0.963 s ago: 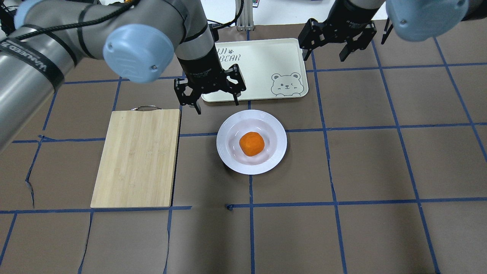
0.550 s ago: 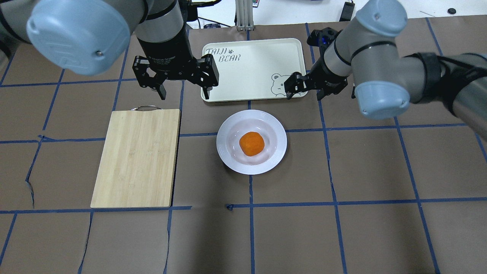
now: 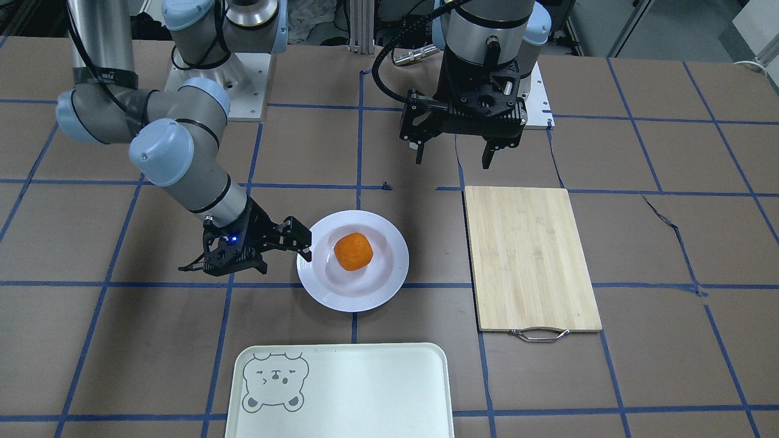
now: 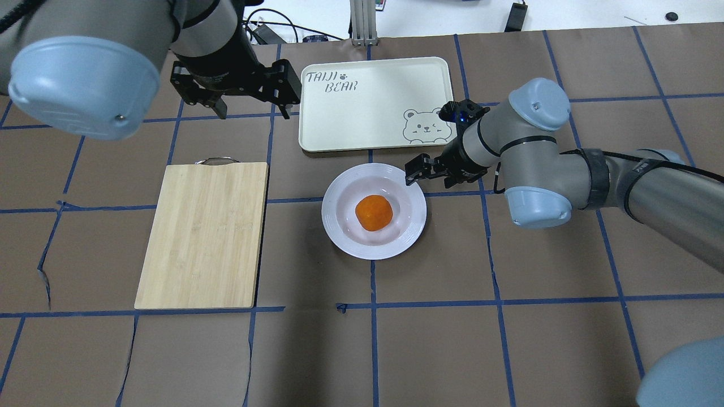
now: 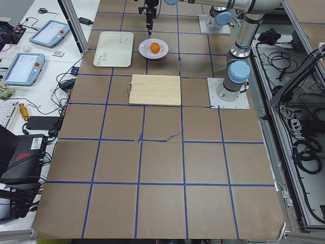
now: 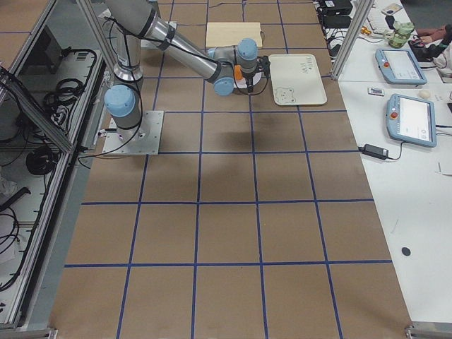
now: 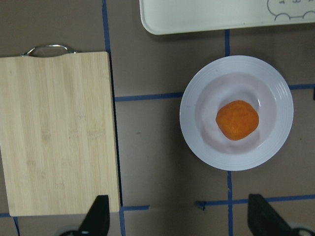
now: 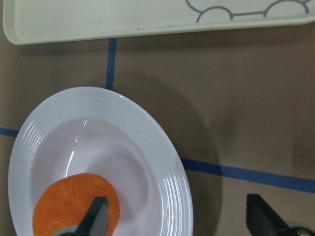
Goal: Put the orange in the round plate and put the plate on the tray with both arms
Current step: 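Lower the right gripper to the plate rim nearest it and grip the rim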
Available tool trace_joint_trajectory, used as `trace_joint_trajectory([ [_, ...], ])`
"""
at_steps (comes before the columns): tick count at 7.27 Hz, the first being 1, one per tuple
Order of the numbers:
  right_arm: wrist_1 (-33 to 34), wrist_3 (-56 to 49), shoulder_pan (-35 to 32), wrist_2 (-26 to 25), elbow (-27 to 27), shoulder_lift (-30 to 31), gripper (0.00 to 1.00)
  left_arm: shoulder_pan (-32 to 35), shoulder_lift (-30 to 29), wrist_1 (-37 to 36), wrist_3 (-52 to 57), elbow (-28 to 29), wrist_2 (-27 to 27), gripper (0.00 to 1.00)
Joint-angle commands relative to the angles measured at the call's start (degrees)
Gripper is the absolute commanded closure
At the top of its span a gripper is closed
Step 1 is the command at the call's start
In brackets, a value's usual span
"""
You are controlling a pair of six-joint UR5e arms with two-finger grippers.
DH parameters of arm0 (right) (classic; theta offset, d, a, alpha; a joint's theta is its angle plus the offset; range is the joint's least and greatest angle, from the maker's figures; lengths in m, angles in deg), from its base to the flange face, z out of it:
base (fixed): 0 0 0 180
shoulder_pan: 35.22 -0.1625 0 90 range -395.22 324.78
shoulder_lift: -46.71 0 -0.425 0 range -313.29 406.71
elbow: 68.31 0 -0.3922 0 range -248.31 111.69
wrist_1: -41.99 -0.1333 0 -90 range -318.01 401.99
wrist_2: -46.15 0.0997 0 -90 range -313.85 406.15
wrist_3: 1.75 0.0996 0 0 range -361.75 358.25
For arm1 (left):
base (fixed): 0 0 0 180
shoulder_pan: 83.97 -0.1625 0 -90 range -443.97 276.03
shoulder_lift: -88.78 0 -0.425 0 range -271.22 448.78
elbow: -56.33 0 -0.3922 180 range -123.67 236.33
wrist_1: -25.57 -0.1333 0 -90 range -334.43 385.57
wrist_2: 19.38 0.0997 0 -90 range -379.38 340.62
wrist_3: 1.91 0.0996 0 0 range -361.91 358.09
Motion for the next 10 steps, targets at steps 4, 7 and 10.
trace_joint_trajectory([
  [4,0.43,5.51,-1.10,1.40,-1.25,-3.46,0.00,-4.99,3.54,7.79,2.03,-0.85,0.32,0.00],
  [7,0.08,7.38,-2.59,1.40,-1.51,-4.86,0.00,-5.25,4.42,10.90,2.12,-0.85,0.23,0.00],
  [10,0.25,11.25,-3.91,0.88,-1.51,-5.21,0.16,-5.51,4.33,10.90,3.52,-0.94,0.15,0.00],
])
